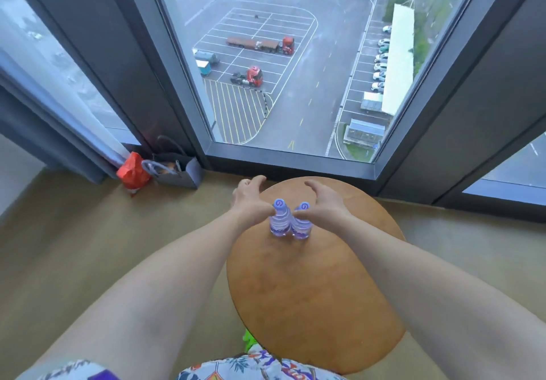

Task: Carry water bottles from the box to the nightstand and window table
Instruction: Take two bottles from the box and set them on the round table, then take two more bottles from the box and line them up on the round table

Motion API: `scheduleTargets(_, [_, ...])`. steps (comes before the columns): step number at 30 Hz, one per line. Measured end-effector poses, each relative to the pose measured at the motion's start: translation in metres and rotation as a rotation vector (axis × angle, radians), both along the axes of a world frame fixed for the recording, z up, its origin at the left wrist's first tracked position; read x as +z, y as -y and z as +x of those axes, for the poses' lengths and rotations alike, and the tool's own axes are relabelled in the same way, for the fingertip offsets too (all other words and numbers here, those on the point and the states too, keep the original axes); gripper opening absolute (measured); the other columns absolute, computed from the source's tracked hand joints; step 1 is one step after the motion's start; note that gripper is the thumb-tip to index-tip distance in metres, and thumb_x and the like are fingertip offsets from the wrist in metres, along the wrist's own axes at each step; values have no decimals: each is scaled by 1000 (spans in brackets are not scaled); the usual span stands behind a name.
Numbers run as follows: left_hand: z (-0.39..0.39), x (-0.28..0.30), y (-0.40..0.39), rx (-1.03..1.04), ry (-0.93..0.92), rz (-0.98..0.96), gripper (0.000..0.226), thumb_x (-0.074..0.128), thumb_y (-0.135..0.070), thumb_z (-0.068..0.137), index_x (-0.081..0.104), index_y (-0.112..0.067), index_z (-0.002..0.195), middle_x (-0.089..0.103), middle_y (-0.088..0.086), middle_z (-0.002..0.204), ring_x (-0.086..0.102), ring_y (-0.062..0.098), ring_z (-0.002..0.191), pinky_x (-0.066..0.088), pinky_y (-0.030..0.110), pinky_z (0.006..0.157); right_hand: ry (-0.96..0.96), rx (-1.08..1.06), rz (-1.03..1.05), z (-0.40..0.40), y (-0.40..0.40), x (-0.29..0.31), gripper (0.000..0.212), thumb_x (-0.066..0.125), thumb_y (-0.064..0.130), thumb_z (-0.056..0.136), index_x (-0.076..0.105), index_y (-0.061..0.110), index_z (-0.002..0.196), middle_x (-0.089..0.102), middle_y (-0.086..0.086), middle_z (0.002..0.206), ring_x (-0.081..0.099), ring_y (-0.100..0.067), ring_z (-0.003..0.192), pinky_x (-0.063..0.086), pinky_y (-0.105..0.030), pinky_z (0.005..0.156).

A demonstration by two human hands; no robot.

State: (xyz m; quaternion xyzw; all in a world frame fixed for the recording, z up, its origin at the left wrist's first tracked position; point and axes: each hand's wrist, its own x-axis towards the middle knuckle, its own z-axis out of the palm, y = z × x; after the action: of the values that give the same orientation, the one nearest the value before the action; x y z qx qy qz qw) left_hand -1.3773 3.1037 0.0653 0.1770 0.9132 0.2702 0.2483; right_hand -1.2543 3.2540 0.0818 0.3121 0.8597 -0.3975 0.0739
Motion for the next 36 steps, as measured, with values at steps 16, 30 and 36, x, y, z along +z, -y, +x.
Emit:
scheduleTargets(16, [95, 91, 254, 505, -228, -26, 87, 84, -35, 75, 43, -32, 151, 41, 6, 149, 40, 28, 139, 44, 41, 110, -187, 662, 158, -10, 227, 79, 90, 83, 37, 76, 40, 26, 154, 47, 0, 154, 44, -19, 140, 39, -33, 109])
scheduleTargets(30, [268, 112, 682, 1099, -219, -157, 88, 80, -33, 74, 39, -34, 152, 38, 4, 152, 39, 27, 141, 44, 38, 109, -261, 1264, 104, 62, 680, 97, 91, 85, 39, 77, 39, 28, 154, 47, -6, 153, 45, -23, 140, 41, -31, 108])
scheduleTargets(36, [388, 122, 828, 1403, -204, -213, 79, 76, -27, 78, 43, -32, 149, 43, 3, 144, 48, 29, 130, 49, 39, 102, -285, 1567, 76, 136, 859, 98, 92, 84, 42, 75, 38, 31, 154, 51, -7, 149, 48, -25, 137, 42, -31, 104])
